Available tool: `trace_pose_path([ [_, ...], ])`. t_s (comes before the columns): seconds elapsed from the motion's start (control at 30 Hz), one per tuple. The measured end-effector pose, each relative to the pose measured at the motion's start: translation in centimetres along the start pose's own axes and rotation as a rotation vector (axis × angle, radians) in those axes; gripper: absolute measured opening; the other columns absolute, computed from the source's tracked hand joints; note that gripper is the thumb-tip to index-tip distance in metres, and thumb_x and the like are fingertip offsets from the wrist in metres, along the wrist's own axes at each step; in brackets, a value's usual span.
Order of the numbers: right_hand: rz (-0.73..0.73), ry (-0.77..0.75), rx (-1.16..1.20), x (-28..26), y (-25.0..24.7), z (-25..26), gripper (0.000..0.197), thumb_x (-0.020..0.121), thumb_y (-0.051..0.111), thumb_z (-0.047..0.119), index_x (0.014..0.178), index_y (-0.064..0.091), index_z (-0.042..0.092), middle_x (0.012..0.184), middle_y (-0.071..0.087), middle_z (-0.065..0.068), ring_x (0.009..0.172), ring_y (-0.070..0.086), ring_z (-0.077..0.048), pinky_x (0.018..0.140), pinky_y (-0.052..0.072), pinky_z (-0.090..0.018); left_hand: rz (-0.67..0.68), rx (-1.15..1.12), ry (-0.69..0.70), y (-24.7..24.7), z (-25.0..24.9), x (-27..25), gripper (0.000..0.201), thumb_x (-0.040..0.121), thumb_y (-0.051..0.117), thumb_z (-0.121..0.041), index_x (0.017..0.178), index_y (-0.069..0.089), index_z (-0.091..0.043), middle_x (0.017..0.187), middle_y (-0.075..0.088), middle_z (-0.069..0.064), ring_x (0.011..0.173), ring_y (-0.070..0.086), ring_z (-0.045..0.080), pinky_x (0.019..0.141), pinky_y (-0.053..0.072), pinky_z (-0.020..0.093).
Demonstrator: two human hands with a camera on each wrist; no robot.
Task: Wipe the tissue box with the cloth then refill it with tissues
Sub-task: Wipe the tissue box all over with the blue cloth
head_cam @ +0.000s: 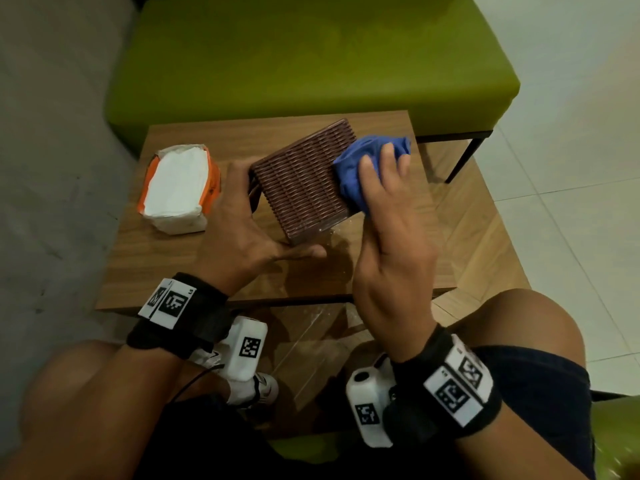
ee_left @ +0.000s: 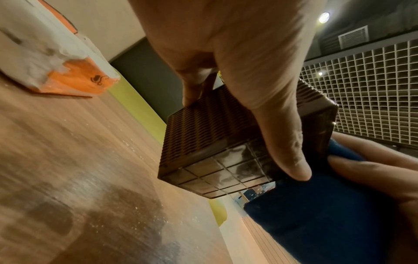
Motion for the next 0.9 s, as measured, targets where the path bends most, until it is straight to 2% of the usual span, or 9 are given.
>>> trace_pose_path([
  [0.1,0.116,-0.151,-0.125,-1.6,1.7,1.7,0.064,0.093,0.048,-0.020,0.154,0.045,-0.003,0.168,0.034,-0.022,0.161,0.019,-0.044,0.130,0.013,-0.067,-0.031,0.027,0.008,0.0,0.5,0.2,0.095,0.059,0.102,-0.039,0.133,0.044,-0.023,0.128,0.063,-0.020,0.124,0.065,0.000,0.105,0.055,0.031],
  [0.23,0.366,-0.443,-0.202,-2.6,2.2,2.0,0.051,0.104,0.052,-0.005,0.154,0.048,0.002,0.166,0.038,-0.018,0.160,0.026,-0.037,0.133,0.013,-0.058,-0.124,0.227,0.023,-0.5,0.3,1.0,0.059,0.088,0.076,-0.027,0.128,0.040,-0.052,0.115,0.059,-0.025,0.101,0.058,-0.012,0.102,0.055,0.030],
  [0.37,0.247,-0.274,-0.166,1.8,-0.2,-1.1,0.054,0.099,0.057,-0.007,0.152,0.050,-0.001,0.165,0.040,-0.021,0.159,0.030,-0.039,0.131,0.019,-0.060,-0.081,0.079,0.084,-1.0,0.5,0.8,0.096,0.067,0.097,-0.061,0.138,0.044,-0.026,0.132,0.064,0.008,0.119,0.066,0.033,0.099,0.055,0.059],
  [0.43,0.173,-0.189,-0.143,2.7,-0.1,-0.5,0.057,0.097,0.052,-0.013,0.153,0.049,-0.003,0.165,0.039,-0.022,0.159,0.027,-0.040,0.131,0.018,-0.059,-0.043,0.087,0.069,-0.7,0.6,1.1,0.108,0.059,0.101,-0.061,0.140,0.041,-0.020,0.138,0.062,0.012,0.126,0.065,0.034,0.103,0.054,0.061],
  [0.5,0.203,-0.249,-0.143,1.6,1.6,1.7,0.059,0.094,0.049,-0.015,0.152,0.049,-0.004,0.164,0.040,-0.023,0.159,0.027,-0.043,0.132,0.013,-0.060,0.006,0.100,-0.028,-0.5,1.5,1.0,0.107,0.061,0.094,-0.070,0.142,0.042,-0.024,0.144,0.063,0.003,0.132,0.063,0.024,0.111,0.052,0.052],
  [0.6,0.390,-0.473,-0.175,-0.3,3.7,3.8,0.051,0.102,0.040,-0.006,0.152,0.051,0.000,0.163,0.042,-0.021,0.158,0.031,-0.039,0.133,0.015,-0.057,0.183,0.183,-0.160,0.1,3.2,0.0,0.098,0.063,0.048,-0.109,0.134,0.047,-0.042,0.145,0.059,-0.027,0.139,0.052,0.000,0.131,0.030,0.044],
  [0.67,0.367,-0.472,-0.193,1.0,2.9,2.8,0.052,0.101,0.045,-0.006,0.152,0.052,0.001,0.163,0.044,-0.019,0.157,0.034,-0.036,0.132,0.019,-0.057,0.098,0.177,-0.117,-0.4,2.6,0.2,0.086,0.067,0.065,-0.098,0.132,0.045,-0.046,0.143,0.062,-0.011,0.135,0.060,0.017,0.123,0.041,0.056],
  [0.77,0.215,-0.225,-0.128,4.5,0.4,0.0,0.054,0.099,0.047,-0.007,0.153,0.051,0.001,0.164,0.042,-0.020,0.158,0.033,-0.034,0.131,0.022,-0.057,-0.060,0.167,0.097,-0.5,0.9,0.8,0.105,0.065,0.096,-0.065,0.143,0.044,-0.018,0.137,0.062,0.016,0.122,0.065,0.040,0.100,0.053,0.065],
  [0.9,0.243,-0.235,-0.157,3.7,2.1,1.9,0.054,0.099,0.047,-0.003,0.153,0.049,-0.002,0.165,0.039,-0.023,0.159,0.028,-0.041,0.132,0.017,-0.058,0.026,0.151,0.032,0.2,2.0,0.1,0.097,0.070,0.092,-0.054,0.144,0.046,-0.012,0.139,0.062,0.019,0.125,0.064,0.044,0.105,0.050,0.066],
])
Point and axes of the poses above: each hand's wrist, its own x-axis towards the middle knuckle, its own y-axis out of the palm, z = x × y, the point moved 5 cm from there along x, towards the middle knuckle
